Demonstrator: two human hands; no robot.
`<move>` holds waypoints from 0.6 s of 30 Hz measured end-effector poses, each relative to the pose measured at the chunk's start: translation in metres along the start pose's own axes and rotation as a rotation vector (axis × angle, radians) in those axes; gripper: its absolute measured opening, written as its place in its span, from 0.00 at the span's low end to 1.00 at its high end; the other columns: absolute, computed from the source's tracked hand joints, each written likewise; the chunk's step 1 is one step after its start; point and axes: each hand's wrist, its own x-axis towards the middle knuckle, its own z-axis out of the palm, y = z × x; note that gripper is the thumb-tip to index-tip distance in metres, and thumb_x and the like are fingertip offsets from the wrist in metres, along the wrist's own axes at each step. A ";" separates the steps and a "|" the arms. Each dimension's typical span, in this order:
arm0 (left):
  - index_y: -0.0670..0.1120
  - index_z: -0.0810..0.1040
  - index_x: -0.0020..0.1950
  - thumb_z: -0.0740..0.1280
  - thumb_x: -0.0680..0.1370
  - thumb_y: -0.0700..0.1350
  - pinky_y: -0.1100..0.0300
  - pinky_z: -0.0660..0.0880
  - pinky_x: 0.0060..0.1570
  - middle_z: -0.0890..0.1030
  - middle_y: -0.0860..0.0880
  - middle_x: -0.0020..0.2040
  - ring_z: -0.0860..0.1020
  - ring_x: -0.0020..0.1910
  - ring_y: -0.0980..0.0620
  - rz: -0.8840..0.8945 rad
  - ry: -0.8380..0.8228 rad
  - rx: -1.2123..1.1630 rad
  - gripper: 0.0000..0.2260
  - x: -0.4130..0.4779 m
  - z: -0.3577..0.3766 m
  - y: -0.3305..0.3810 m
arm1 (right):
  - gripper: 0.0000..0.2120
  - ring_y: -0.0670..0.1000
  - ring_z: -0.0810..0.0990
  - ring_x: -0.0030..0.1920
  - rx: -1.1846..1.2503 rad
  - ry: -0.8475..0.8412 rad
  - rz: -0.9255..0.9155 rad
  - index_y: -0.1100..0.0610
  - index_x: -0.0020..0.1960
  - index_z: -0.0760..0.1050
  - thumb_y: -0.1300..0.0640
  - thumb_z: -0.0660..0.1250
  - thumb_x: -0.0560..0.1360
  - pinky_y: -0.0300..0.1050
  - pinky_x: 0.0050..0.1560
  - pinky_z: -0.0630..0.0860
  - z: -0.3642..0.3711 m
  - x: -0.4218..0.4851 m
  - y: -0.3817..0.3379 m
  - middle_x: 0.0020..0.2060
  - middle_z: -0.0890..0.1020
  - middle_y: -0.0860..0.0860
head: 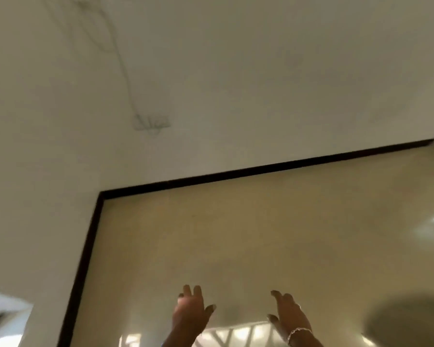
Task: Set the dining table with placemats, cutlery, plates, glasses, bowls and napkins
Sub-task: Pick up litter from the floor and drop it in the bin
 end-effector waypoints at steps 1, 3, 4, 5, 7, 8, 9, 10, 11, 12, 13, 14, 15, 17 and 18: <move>0.46 0.60 0.71 0.58 0.78 0.61 0.55 0.70 0.62 0.61 0.44 0.69 0.66 0.67 0.46 0.026 0.002 0.041 0.27 0.016 -0.008 0.024 | 0.28 0.54 0.69 0.65 0.023 0.021 0.012 0.47 0.74 0.52 0.50 0.60 0.78 0.43 0.64 0.67 -0.016 0.010 0.015 0.65 0.65 0.54; 0.45 0.60 0.71 0.57 0.79 0.60 0.54 0.69 0.62 0.61 0.43 0.70 0.65 0.68 0.45 0.071 -0.007 0.088 0.27 0.045 -0.022 0.080 | 0.26 0.54 0.70 0.64 0.046 0.066 0.033 0.48 0.73 0.55 0.50 0.61 0.77 0.44 0.62 0.68 -0.052 0.028 0.050 0.64 0.66 0.54; 0.45 0.61 0.71 0.57 0.79 0.60 0.54 0.69 0.62 0.61 0.43 0.70 0.66 0.68 0.45 0.106 -0.012 0.108 0.27 0.058 -0.029 0.110 | 0.26 0.54 0.70 0.64 0.050 0.086 0.045 0.49 0.72 0.56 0.51 0.61 0.77 0.44 0.62 0.69 -0.071 0.037 0.069 0.64 0.66 0.54; 0.45 0.61 0.71 0.56 0.79 0.60 0.54 0.70 0.61 0.62 0.43 0.69 0.66 0.67 0.45 0.147 -0.018 0.128 0.27 0.070 -0.033 0.141 | 0.26 0.55 0.70 0.64 0.063 0.100 0.065 0.49 0.72 0.57 0.51 0.61 0.77 0.45 0.62 0.69 -0.090 0.046 0.090 0.64 0.66 0.54; 0.45 0.62 0.71 0.56 0.79 0.61 0.54 0.70 0.61 0.62 0.43 0.69 0.67 0.66 0.45 0.222 -0.031 0.159 0.27 0.090 -0.035 0.206 | 0.25 0.56 0.70 0.64 0.085 0.129 0.110 0.51 0.72 0.58 0.52 0.62 0.77 0.46 0.61 0.70 -0.124 0.058 0.134 0.64 0.66 0.55; 0.44 0.62 0.70 0.57 0.79 0.60 0.54 0.70 0.61 0.63 0.43 0.69 0.67 0.66 0.45 0.258 -0.036 0.167 0.27 0.098 -0.035 0.238 | 0.25 0.56 0.70 0.64 0.093 0.147 0.132 0.52 0.72 0.58 0.52 0.62 0.77 0.47 0.61 0.71 -0.140 0.063 0.156 0.64 0.66 0.55; 0.44 0.63 0.70 0.57 0.79 0.60 0.54 0.70 0.61 0.63 0.43 0.69 0.67 0.66 0.44 0.296 -0.040 0.176 0.27 0.105 -0.035 0.271 | 0.25 0.57 0.70 0.63 0.103 0.166 0.157 0.52 0.71 0.58 0.52 0.62 0.77 0.47 0.60 0.71 -0.155 0.068 0.178 0.64 0.67 0.55; 0.44 0.63 0.70 0.57 0.79 0.60 0.53 0.70 0.61 0.63 0.42 0.69 0.67 0.66 0.44 0.336 -0.046 0.187 0.27 0.112 -0.034 0.303 | 0.25 0.57 0.70 0.63 0.116 0.183 0.186 0.53 0.71 0.59 0.52 0.61 0.77 0.47 0.60 0.71 -0.169 0.072 0.200 0.64 0.67 0.55; 0.44 0.63 0.70 0.57 0.79 0.60 0.53 0.70 0.61 0.63 0.42 0.69 0.67 0.66 0.44 0.378 -0.058 0.198 0.27 0.118 -0.033 0.334 | 0.24 0.57 0.70 0.63 0.131 0.197 0.215 0.53 0.71 0.59 0.52 0.61 0.77 0.48 0.60 0.71 -0.181 0.076 0.221 0.64 0.67 0.55; 0.44 0.64 0.70 0.58 0.79 0.60 0.52 0.70 0.60 0.63 0.42 0.69 0.67 0.66 0.44 0.423 -0.073 0.214 0.27 0.122 -0.030 0.365 | 0.24 0.57 0.70 0.63 0.146 0.209 0.244 0.53 0.71 0.59 0.52 0.61 0.77 0.48 0.59 0.71 -0.191 0.078 0.241 0.64 0.67 0.56; 0.43 0.64 0.70 0.58 0.78 0.60 0.52 0.70 0.60 0.63 0.42 0.69 0.67 0.66 0.43 0.471 -0.088 0.238 0.27 0.125 -0.028 0.393 | 0.24 0.57 0.71 0.63 0.166 0.223 0.274 0.53 0.70 0.60 0.52 0.61 0.77 0.48 0.59 0.71 -0.199 0.079 0.260 0.63 0.67 0.56; 0.43 0.64 0.70 0.58 0.78 0.60 0.52 0.71 0.60 0.63 0.42 0.69 0.67 0.66 0.43 0.519 -0.102 0.268 0.26 0.130 -0.025 0.419 | 0.23 0.57 0.70 0.63 0.188 0.236 0.304 0.54 0.70 0.60 0.52 0.61 0.77 0.48 0.58 0.71 -0.207 0.080 0.278 0.63 0.68 0.55; 0.43 0.65 0.69 0.59 0.78 0.59 0.51 0.71 0.59 0.63 0.42 0.69 0.67 0.65 0.43 0.565 -0.116 0.303 0.26 0.136 -0.022 0.445 | 0.23 0.57 0.70 0.62 0.212 0.246 0.332 0.54 0.70 0.60 0.52 0.61 0.77 0.47 0.58 0.71 -0.212 0.083 0.297 0.63 0.68 0.55; 0.43 0.65 0.69 0.59 0.78 0.59 0.51 0.71 0.59 0.63 0.41 0.69 0.67 0.65 0.43 0.638 -0.140 0.377 0.26 0.150 -0.013 0.494 | 0.23 0.57 0.71 0.62 0.250 0.257 0.389 0.54 0.70 0.61 0.52 0.61 0.77 0.47 0.59 0.71 -0.223 0.089 0.336 0.63 0.68 0.55; 0.43 0.65 0.69 0.59 0.78 0.60 0.51 0.71 0.60 0.63 0.41 0.70 0.67 0.66 0.43 0.667 -0.152 0.410 0.26 0.157 -0.008 0.519 | 0.23 0.57 0.71 0.62 0.265 0.264 0.423 0.54 0.69 0.61 0.52 0.61 0.77 0.47 0.59 0.71 -0.228 0.094 0.357 0.63 0.68 0.55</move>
